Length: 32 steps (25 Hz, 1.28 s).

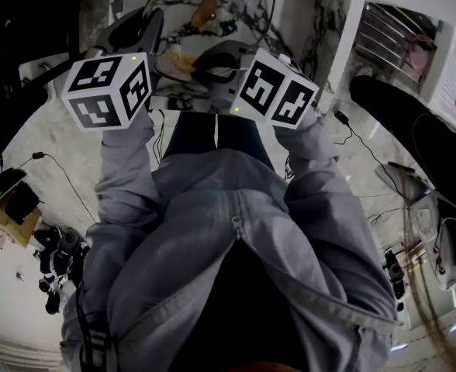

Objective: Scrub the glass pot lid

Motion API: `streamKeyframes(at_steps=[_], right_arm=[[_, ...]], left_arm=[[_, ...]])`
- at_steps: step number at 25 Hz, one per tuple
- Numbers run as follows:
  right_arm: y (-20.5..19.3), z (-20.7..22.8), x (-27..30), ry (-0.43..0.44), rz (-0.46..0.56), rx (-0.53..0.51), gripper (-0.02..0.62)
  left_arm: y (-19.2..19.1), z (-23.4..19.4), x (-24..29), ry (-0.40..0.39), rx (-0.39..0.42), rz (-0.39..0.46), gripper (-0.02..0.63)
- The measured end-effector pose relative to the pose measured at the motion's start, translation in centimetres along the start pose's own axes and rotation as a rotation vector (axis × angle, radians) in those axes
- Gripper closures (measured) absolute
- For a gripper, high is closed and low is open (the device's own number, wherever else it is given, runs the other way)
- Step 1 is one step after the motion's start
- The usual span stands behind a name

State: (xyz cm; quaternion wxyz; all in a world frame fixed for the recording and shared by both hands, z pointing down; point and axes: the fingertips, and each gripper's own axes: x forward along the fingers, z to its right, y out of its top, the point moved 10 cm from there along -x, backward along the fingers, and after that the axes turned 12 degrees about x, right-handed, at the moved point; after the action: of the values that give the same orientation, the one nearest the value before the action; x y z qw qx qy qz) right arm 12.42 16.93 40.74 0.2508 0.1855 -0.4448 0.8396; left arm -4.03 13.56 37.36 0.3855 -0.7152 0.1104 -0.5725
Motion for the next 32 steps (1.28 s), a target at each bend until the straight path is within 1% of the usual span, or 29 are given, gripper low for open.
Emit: streamKeyframes(at_steps=[5,10,13,16,19,21,23,26,28,32], right_arm=[[0.8,2.8,-4.0,-0.189,0.075,-0.008,0.552],[1.5,5.5,-6.3,-0.397,0.140,-0.070,0.552],[1.5,7.1,-6.9,-0.528,0.181,-0.139,0.552],[1.5,8.7,-6.6,-0.655,0.162,-0.239,0.552],[1.6,9.7,-6.0,-0.741,0.145,-0.317,0.552],[1.7,10.2,-5.4,-0.777,0.141,-0.348,0.551],[1.6,10.8,-4.6,-0.784,0.138,-0.370,0.552],[1.1,11.5,-2.6,-0.767,0.094,-0.419,0.552],[0.7,11.7,-1.4,-0.742,0.065,-0.433,0.551],[0.1,11.8,-0.2,-0.707,0.056,-0.400,0.551]], left_arm=[[0.0,0.0,0.0,-0.003,-0.002,-0.009,0.538],[0.2,-0.3,0.2,-0.009,-0.011,-0.011,0.538],[0.3,-0.2,0.3,-0.006,-0.013,-0.016,0.538],[0.3,-0.1,0.4,-0.002,-0.016,-0.019,0.538],[0.3,-0.2,0.5,-0.005,-0.025,-0.018,0.538],[0.3,-0.4,0.6,-0.006,-0.028,-0.018,0.538],[0.3,-0.5,0.7,-0.001,-0.023,-0.023,0.538],[0.2,-0.6,0.7,0.004,-0.022,-0.027,0.538],[0.3,-0.6,0.8,0.005,-0.020,-0.029,0.538],[0.2,-0.7,0.9,0.010,-0.030,-0.036,0.538]])
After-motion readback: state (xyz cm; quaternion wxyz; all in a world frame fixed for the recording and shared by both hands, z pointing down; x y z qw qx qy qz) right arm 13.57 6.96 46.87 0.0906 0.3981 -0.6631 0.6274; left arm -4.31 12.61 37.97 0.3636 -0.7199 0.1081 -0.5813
